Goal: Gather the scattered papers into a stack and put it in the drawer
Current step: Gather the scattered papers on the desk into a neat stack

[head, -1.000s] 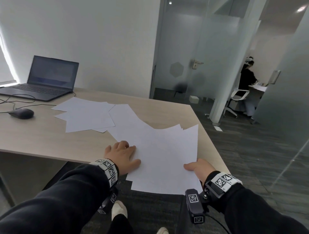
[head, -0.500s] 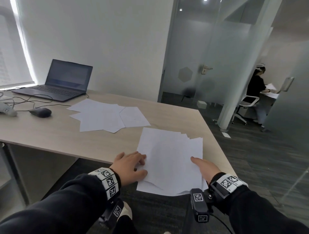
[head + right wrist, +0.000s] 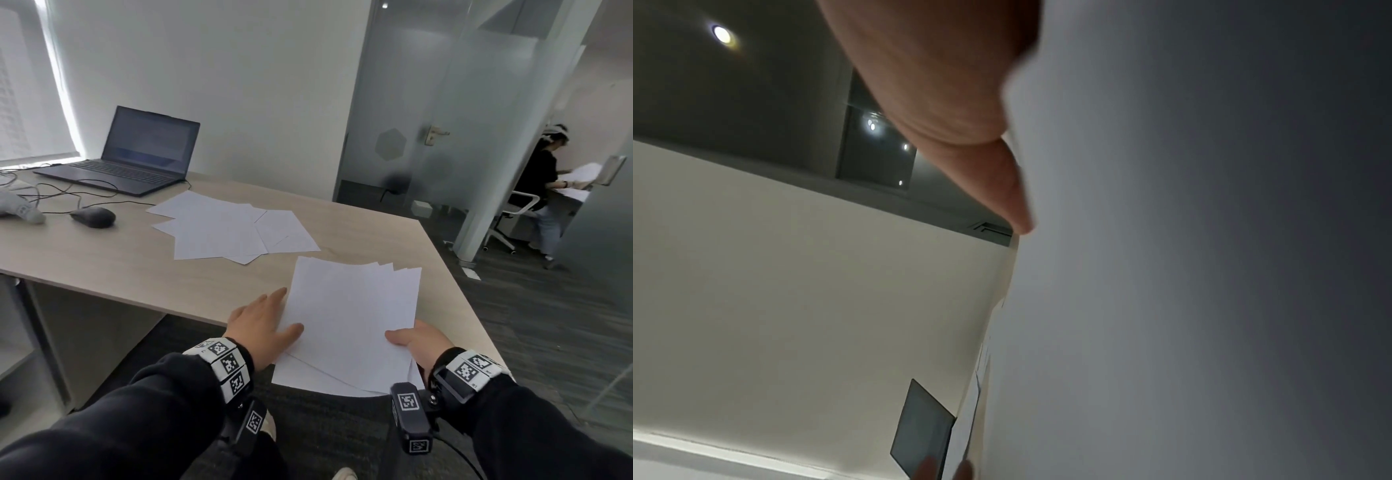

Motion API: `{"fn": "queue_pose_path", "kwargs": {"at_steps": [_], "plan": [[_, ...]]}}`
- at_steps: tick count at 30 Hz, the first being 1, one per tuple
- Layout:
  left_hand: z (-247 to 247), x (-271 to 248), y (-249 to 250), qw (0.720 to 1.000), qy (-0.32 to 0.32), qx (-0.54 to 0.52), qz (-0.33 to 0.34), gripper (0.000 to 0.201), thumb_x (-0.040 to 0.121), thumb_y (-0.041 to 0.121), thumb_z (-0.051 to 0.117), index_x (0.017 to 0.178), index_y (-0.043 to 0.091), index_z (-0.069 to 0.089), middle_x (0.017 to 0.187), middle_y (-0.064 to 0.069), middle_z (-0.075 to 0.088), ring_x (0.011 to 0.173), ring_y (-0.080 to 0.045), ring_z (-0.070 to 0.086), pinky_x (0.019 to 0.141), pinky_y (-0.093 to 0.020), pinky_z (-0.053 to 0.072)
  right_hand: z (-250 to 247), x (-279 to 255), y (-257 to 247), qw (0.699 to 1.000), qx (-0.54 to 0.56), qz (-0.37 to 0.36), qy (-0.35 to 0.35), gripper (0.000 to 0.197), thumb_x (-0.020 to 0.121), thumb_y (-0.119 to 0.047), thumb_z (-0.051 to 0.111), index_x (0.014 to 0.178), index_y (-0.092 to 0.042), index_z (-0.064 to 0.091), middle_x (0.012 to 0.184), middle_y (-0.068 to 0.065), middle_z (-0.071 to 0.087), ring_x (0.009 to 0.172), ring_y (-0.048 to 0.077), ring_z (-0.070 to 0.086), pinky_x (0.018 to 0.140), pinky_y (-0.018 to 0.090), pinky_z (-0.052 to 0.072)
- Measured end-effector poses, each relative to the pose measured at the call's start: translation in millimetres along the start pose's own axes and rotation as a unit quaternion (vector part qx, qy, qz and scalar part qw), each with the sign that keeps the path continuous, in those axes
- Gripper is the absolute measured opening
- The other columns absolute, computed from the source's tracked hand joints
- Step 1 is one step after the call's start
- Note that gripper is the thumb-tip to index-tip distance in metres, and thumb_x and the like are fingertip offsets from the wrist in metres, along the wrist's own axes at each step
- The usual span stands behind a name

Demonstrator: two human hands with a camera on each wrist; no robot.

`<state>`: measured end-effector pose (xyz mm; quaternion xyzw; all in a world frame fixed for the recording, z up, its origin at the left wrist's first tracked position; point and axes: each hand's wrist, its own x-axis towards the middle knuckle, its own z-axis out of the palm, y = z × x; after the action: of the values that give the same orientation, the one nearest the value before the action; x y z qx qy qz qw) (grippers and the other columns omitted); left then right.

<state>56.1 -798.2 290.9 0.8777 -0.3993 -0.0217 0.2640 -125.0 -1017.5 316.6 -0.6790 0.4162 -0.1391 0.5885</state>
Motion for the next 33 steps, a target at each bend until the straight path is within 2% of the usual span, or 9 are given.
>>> {"fn": "queue_pose_path", "kwargs": {"at_steps": [3,6,11,14,18,24,26,28,33], "plan": [[0.0,-0.7,1.2,0.997,-0.055,0.049,0.012,0.080,0.084,0.053,0.043,0.154,0.032,0.013,0.158,0.007,0.030,0.150,-0.014,0.011,0.120,-0.040,0.007,7.4,-7.9,-9.0,1.000,0.007,-0.001,-0.004,0.009,0.088,-0.003,0.062,0.096,-0.002,0.068,0.103,0.020,0.071,0.096,0.036,0.067,0.096,0.048,0.050],[-3.4,-0.5,-1.5,0.998,-0.059,0.027,0.014,0.075,0.083,0.052,0.045,0.152,0.035,0.018,0.156,0.007,0.033,0.150,-0.011,0.010,0.120,-0.038,0.005,9.0,-8.5,-13.9,1.000,-0.022,0.004,0.003,0.010,0.090,-0.003,0.057,0.097,0.001,0.062,0.082,0.011,0.064,0.075,0.025,0.061,0.071,0.032,0.047],[-13.6,-1.4,-12.1,0.998,-0.046,-0.052,0.011,0.064,0.087,0.058,0.046,0.145,0.036,0.033,0.146,0.014,0.046,0.137,-0.012,0.039,0.117,-0.039,0.023,2.4,-3.6,-11.6,1.000,-0.003,0.016,0.019,0.028,0.087,0.009,0.051,0.112,0.002,0.061,0.094,0.021,0.066,0.087,0.037,0.063,0.077,0.040,0.050],[-20.3,-2.2,-17.3,0.980,-0.038,-0.193,-0.026,0.048,0.090,0.049,0.054,0.136,0.037,0.047,0.135,0.013,0.056,0.125,-0.012,0.052,0.108,-0.038,0.040,-3.4,-7.8,-13.3,0.999,0.038,0.003,0.019,0.027,0.090,0.007,0.050,0.114,-0.002,0.060,0.097,0.020,0.067,0.085,0.036,0.063,0.071,0.038,0.050],[-34.0,8.0,-18.9,0.937,0.044,-0.336,-0.081,0.029,0.094,0.028,0.058,0.122,0.028,0.061,0.119,0.010,0.064,0.109,-0.007,0.058,0.089,-0.024,0.041,-6.2,-1.3,-16.8,0.994,0.099,-0.019,0.043,0.021,0.092,0.006,0.050,0.107,-0.005,0.059,0.088,0.016,0.064,0.074,0.030,0.060,0.061,0.034,0.044],[-50.3,48.1,-28.3,0.891,0.103,-0.398,-0.190,0.033,0.089,0.022,0.057,0.121,0.022,0.064,0.113,0.003,0.064,0.114,-0.021,0.056,0.099,-0.042,0.043,1.5,34.7,-27.5,0.981,0.138,-0.008,0.134,0.022,0.084,-0.008,0.064,0.105,-0.003,0.064,0.093,0.015,0.067,0.092,0.036,0.065,0.087,0.045,0.052],[-57.3,67.0,-28.5,0.892,0.124,-0.385,-0.204,0.035,0.090,0.020,0.054,0.124,0.018,0.062,0.114,0.003,0.059,0.109,-0.019,0.053,0.096,-0.034,0.040,4.9,49.4,-31.9,0.981,0.122,-0.014,0.153,0.030,0.075,-0.022,0.069,0.100,-0.005,0.066,0.102,0.015,0.070,0.097,0.037,0.067,0.096,0.051,0.050],[-63.5,88.0,-28.1,0.898,0.136,-0.364,-0.210,0.031,0.091,0.017,0.052,0.121,0.016,0.062,0.110,0.001,0.056,0.101,-0.018,0.049,0.089,-0.028,0.035,7.5,66.2,-34.4,0.980,0.118,-0.012,0.162,0.037,0.070,-0.028,0.069,0.101,-0.008,0.067,0.106,0.014,0.070,0.097,0.036,0.067,0.096,0.053,0.051],[-64.8,145.0,-26.5,0.922,0.092,-0.280,-0.250,0.012,0.092,0.014,0.046,0.093,0.013,0.058,0.095,-0.010,0.055,0.084,-0.026,0.047,0.078,-0.032,0.036,17.8,93.3,-41.3,0.977,0.159,-0.012,0.144,0.030,0.075,-0.020,0.067,0.103,-0.010,0.067,0.102,0.013,0.072,0.094,0.037,0.069,0.094,0.057,0.052]]}}
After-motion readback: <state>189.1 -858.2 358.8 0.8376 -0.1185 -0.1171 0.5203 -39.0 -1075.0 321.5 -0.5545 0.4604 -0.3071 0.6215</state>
